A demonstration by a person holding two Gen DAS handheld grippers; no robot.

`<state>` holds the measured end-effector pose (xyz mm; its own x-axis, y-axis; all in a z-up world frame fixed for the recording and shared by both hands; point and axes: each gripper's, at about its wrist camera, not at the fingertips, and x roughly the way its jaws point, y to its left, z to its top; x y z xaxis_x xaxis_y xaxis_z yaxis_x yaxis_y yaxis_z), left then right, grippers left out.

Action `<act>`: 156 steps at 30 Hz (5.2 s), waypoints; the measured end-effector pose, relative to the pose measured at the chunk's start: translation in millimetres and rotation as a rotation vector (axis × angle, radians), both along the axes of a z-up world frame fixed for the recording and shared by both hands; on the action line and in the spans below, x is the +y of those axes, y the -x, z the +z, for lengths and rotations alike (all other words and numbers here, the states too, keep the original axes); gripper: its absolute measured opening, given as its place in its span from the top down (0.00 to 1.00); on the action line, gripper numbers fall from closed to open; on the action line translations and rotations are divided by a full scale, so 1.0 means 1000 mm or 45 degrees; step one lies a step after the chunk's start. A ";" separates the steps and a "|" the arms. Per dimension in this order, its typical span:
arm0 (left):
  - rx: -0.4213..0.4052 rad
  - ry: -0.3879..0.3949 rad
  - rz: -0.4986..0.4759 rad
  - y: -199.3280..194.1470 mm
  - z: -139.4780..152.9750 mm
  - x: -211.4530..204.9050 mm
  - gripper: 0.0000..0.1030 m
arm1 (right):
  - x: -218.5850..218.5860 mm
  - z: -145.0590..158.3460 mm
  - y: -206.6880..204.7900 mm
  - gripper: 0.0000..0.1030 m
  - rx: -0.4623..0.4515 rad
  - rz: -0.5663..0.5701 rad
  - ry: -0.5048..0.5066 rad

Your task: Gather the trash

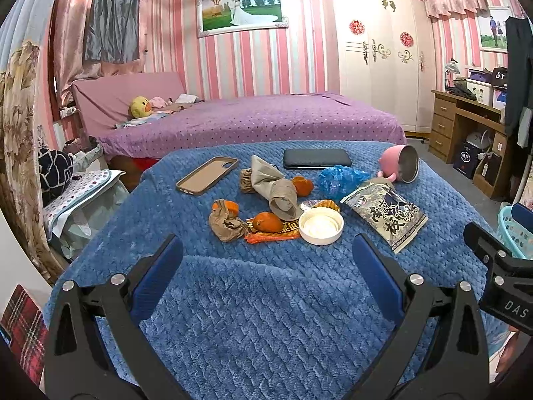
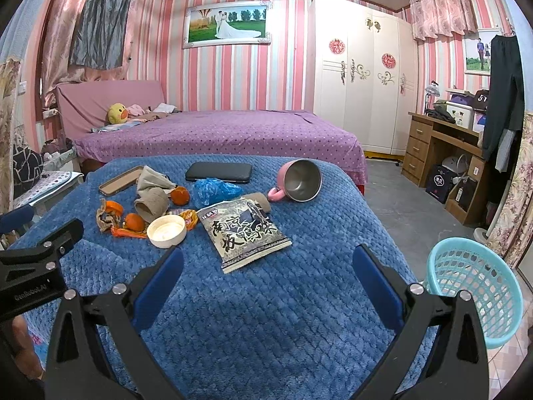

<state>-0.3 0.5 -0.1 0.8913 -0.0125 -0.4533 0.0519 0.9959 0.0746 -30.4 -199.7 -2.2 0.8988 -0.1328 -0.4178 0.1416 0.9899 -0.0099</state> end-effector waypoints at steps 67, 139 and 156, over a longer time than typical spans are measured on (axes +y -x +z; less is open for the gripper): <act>-0.011 -0.020 -0.026 -0.009 0.008 -0.002 0.05 | -0.024 0.000 -0.010 0.04 0.030 -0.046 -0.052; 0.323 0.077 -0.074 -0.133 -0.035 0.029 0.75 | -0.001 -0.057 -0.138 0.04 0.359 0.169 0.126; 0.273 0.084 -0.080 -0.123 -0.029 0.020 0.75 | -0.017 -0.068 -0.143 0.90 0.454 0.306 -0.086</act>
<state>122.3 20.6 -29.5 0.7714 -0.1005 -0.6283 0.1213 0.9926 -0.0097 112.8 -217.1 -70.2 0.6988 0.1007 -0.7082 -0.0933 0.9944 0.0494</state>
